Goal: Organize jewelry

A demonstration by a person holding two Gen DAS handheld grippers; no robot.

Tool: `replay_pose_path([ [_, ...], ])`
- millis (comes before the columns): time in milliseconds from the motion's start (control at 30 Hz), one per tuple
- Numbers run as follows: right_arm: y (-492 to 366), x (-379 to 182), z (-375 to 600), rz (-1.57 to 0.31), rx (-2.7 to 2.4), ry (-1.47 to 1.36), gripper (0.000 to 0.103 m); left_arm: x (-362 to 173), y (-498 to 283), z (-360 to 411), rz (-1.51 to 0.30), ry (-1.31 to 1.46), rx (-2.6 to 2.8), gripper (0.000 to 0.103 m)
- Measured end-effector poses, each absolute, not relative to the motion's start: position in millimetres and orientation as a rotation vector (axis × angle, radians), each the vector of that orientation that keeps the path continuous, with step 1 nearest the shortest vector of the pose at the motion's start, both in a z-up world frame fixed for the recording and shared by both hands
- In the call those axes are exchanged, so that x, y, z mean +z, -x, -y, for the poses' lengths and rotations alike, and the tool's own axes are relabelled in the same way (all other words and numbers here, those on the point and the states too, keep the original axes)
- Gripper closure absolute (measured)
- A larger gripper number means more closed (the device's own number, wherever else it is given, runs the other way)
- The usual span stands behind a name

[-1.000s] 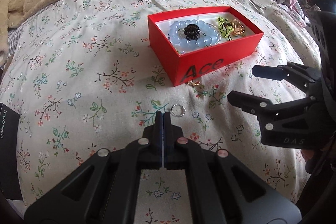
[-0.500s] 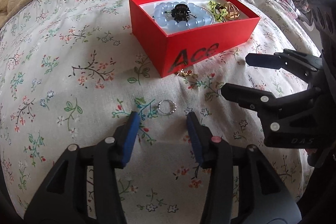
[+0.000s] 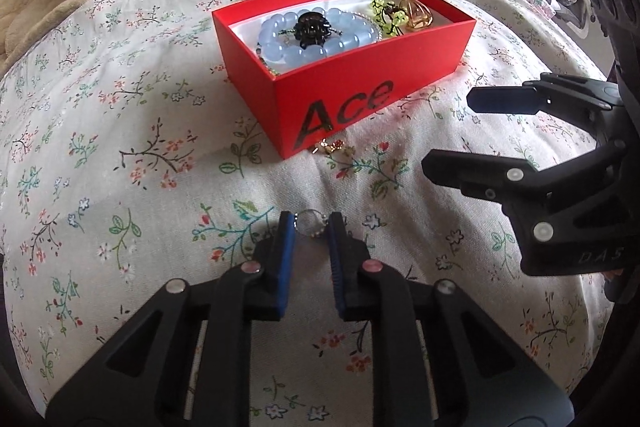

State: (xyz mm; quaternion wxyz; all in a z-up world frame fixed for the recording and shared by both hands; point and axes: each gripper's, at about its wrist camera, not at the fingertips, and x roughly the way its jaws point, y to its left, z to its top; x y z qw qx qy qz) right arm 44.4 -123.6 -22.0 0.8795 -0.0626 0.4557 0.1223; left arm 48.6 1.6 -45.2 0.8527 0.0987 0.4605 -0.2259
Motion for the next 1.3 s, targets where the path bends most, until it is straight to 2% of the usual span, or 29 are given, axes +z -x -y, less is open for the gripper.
replay_pose_path([
  [233,-46.6,-19.5,113.9,-0.936,0.278,0.124,0.028,-32.2,-47.4,-18.1,-0.975,-0.179,-0.410,0.085],
  [433,-56.6,-27.4,91.7,-0.957,0.350,0.116,0.049,-23.2,-48.9,-34.0,-0.978,-0.137,-0.350,0.085],
  [500,-61.5,-32.1,84.6,-0.973,0.368,0.110,0.060,-21.7,-48.4,-36.3,-0.977,-0.129,-0.346,0.085],
  [667,-76.7,-44.8,74.3,-1.016,0.368,0.056,0.074,-19.5,-49.1,-39.7,-0.978,-0.112,-0.340,0.085],
  [867,-83.0,-50.6,68.3,-1.014,0.343,0.012,0.077,-21.3,-53.0,-44.5,-0.992,-0.094,-0.337,0.085],
  [1000,-85.4,-52.3,72.2,-1.012,0.335,-0.005,0.092,-22.2,-53.4,-46.4,-0.995,-0.092,-0.335,0.085],
  [1100,-84.6,-52.2,74.8,-1.012,0.341,0.000,0.097,-22.9,-54.0,-48.3,-1.000,-0.087,-0.328,0.085],
  [1300,-74.2,-48.9,77.6,-1.014,0.363,0.022,0.098,-21.9,-53.7,-51.2,-0.997,-0.081,-0.313,0.085],
])
